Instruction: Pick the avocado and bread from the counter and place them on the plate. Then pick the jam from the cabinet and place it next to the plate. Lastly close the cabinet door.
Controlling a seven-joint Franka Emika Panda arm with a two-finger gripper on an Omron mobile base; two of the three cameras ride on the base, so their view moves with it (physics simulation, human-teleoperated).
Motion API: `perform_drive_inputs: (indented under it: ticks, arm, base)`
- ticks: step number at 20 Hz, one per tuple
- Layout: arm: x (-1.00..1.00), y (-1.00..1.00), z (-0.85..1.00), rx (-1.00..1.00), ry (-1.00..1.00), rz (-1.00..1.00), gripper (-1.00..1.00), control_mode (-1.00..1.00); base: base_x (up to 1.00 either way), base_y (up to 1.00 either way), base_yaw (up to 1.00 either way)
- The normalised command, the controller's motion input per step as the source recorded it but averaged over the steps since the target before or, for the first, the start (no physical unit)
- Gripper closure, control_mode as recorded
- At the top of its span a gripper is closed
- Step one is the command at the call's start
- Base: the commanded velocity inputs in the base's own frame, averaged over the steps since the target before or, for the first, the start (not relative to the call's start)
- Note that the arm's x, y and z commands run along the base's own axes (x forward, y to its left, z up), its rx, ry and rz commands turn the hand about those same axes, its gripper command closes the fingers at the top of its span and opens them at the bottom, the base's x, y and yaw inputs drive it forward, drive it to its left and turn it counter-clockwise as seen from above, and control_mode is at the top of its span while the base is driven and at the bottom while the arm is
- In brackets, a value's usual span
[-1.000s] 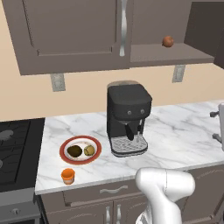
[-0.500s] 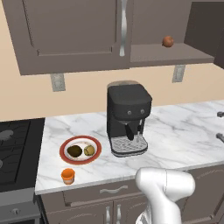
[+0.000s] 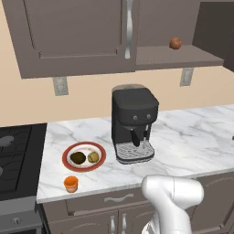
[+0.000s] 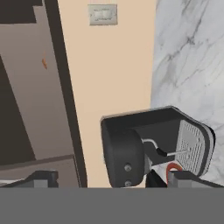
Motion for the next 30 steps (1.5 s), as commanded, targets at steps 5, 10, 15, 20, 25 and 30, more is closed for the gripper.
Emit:
perform_drive_inputs:
  ticks: [5,10,15,20,25,30]
  arm:
    - [0.05,-0.25,0.13,0.11,0.02,0.0,-1.0,-1.0]
    - [0.21,-0.02,0.0,0.01,0.03,0.0,-1.0,-1.0]
    - [0.29,0.0,0.0,0.0,0.05,0.0,-1.0,-1.0]
    - [0.23,-0.16,0.0,0.02,0.03,0.03,-1.0,-1.0]
    - [0.1,-0.3,-0.13,0.09,0.01,0.03,-1.0,-1.0]
    - [0.11,-0.25,-0.12,0.08,0.0,0.02,-1.0,-1.0]
  base:
    - [0.0,0.0,0.0]
    - [0.0,0.0,0.0]
    - [0.0,0.0,0.0]
    - [0.0,0.0,0.0]
    - [0.0,0.0,0.0]
    - [0.0,0.0,0.0]
